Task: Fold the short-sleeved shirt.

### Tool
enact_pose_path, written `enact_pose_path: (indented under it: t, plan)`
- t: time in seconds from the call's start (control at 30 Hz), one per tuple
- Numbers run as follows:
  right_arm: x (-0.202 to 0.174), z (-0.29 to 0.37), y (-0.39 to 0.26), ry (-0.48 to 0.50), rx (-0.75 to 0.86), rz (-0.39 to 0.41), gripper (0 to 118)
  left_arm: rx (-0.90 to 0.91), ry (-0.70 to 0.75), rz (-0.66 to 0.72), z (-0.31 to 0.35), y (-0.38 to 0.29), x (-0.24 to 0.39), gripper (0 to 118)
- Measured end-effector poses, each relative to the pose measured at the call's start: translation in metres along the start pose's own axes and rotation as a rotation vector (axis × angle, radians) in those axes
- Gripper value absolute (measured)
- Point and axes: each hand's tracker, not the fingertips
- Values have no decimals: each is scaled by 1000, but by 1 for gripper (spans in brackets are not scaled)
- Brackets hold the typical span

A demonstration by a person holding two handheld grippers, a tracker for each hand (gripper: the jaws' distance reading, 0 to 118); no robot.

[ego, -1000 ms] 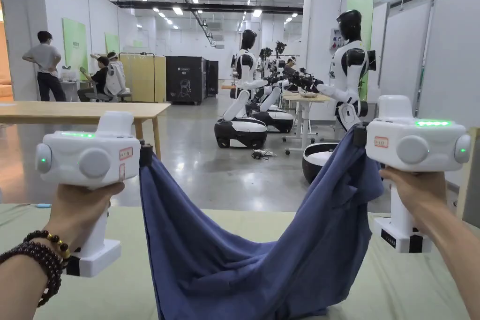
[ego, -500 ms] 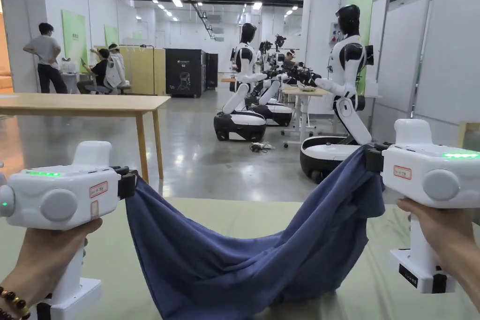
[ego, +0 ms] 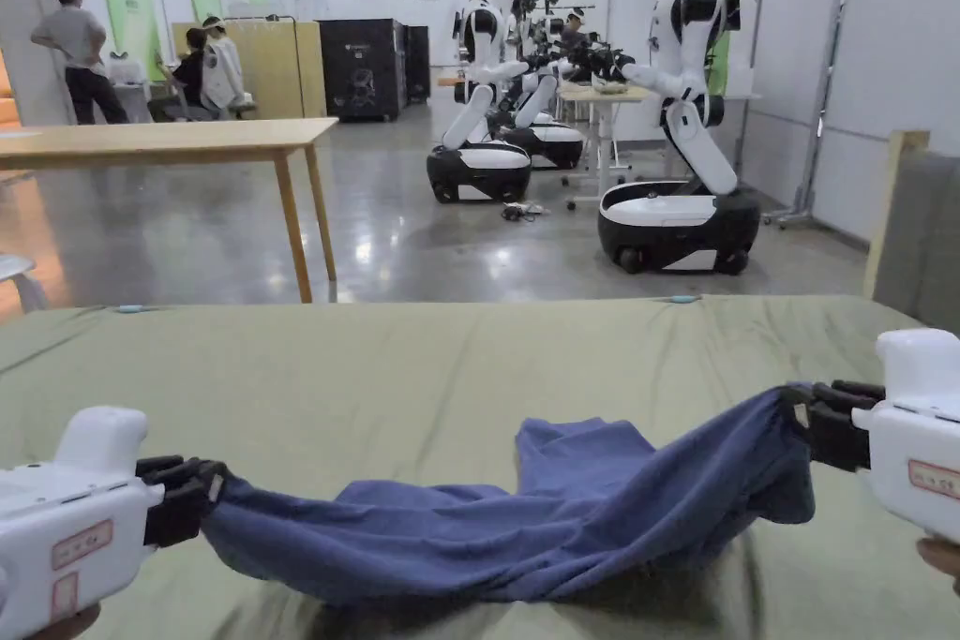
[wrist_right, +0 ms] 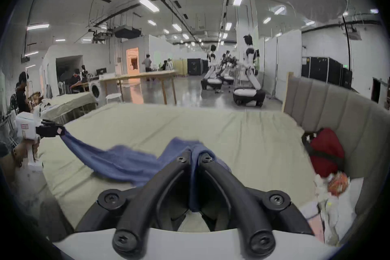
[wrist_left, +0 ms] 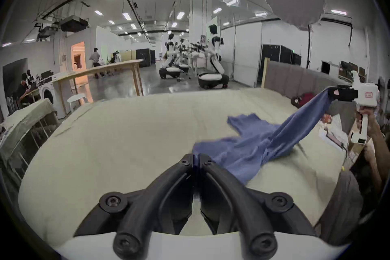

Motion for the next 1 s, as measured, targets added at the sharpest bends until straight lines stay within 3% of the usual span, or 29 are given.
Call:
enact_pose_path:
  t: [0.1, 0.27, 0.47, 0.57, 0.6, 0.67, 0.7, 0.73, 0.77, 0.83, 0.93, 0.97, 1.0]
  plan:
    - [-2, 17, -35, 14, -118, 21, 5, -73, -2, 21, 13, -38, -5, 2]
    - [4, 4, -95, -64, -354, 163, 5, -218, -22, 72, 11, -95, -19, 2]
    - [24, -28, -144, -122, -566, 148, 5, -304, -25, 126, -11, -133, -31, 2]
    - [38, -31, -150, -122, -572, 79, 6, -297, -29, 151, -13, -135, -29, 6]
    - [41, -30, -149, -115, -566, 46, 12, -290, -32, 158, -12, -135, -29, 18]
    - [44, -25, -144, -108, -523, 17, 89, -289, -36, 162, -11, -132, -27, 114]
    - [43, -18, -142, -93, -510, 13, 118, -290, -44, 168, -12, -131, -25, 117]
    - [41, -12, -139, -100, -494, 30, 114, -163, -46, 155, 1, -128, -26, 115]
    - [32, 5, -123, -75, -401, 40, 112, -192, -82, 170, 12, -134, -23, 116]
    - [28, 27, -112, -115, -345, 17, 113, -215, -90, 193, 26, -130, -18, 117]
    - [10, 64, -93, -26, -174, -37, 111, -128, -50, 182, 31, -103, -22, 113]
    - [7, 71, -91, 1, -124, -48, 103, -114, -31, 188, 38, -99, -19, 103]
    - [-2, 83, -89, 28, -73, -62, 87, -94, -33, 207, 46, -96, -17, 84]
